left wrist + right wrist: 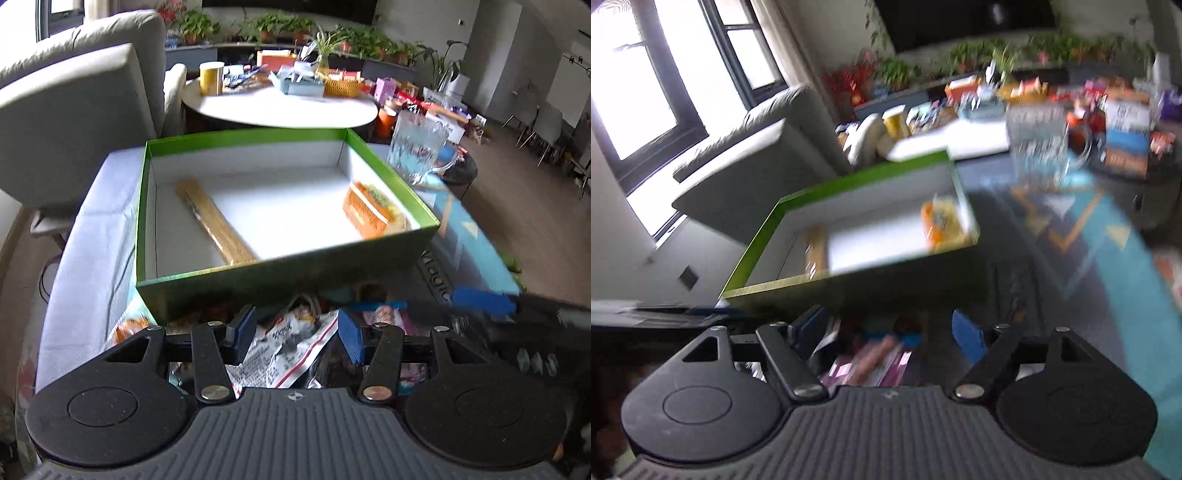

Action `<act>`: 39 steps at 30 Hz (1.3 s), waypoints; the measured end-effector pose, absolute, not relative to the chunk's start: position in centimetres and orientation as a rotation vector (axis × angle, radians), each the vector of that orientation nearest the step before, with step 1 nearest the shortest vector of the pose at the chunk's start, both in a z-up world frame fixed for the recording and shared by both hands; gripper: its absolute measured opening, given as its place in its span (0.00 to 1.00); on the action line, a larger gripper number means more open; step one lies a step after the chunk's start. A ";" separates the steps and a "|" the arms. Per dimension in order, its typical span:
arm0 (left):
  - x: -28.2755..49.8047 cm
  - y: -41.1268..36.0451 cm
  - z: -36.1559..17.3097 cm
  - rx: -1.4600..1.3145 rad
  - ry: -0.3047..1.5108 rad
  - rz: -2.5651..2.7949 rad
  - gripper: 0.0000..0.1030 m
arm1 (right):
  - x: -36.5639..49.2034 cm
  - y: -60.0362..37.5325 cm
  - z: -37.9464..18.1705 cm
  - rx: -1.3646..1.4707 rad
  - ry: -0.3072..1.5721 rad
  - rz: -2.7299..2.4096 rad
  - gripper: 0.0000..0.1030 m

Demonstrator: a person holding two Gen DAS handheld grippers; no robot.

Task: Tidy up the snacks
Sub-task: 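Grasp the pink candy stick pack with the right tool while the left grasps a white snack bag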

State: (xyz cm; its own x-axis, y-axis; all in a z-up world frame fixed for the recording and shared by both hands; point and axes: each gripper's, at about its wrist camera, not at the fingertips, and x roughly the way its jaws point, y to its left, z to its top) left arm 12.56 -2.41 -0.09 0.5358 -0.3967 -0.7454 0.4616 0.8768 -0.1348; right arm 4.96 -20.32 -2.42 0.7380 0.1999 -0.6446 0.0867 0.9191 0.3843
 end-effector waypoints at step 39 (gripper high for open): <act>16.6 -2.6 -4.3 0.583 0.912 -0.808 0.46 | 6.0 -20.3 -5.0 0.308 0.891 -0.030 0.38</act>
State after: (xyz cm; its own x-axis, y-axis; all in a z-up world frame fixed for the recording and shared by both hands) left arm 16.60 -2.64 -4.27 0.3639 -0.3564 -0.8605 0.8118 0.5744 0.1054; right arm 5.95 -20.31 -5.03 0.6314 0.1018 -0.7688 0.1528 0.9556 0.2520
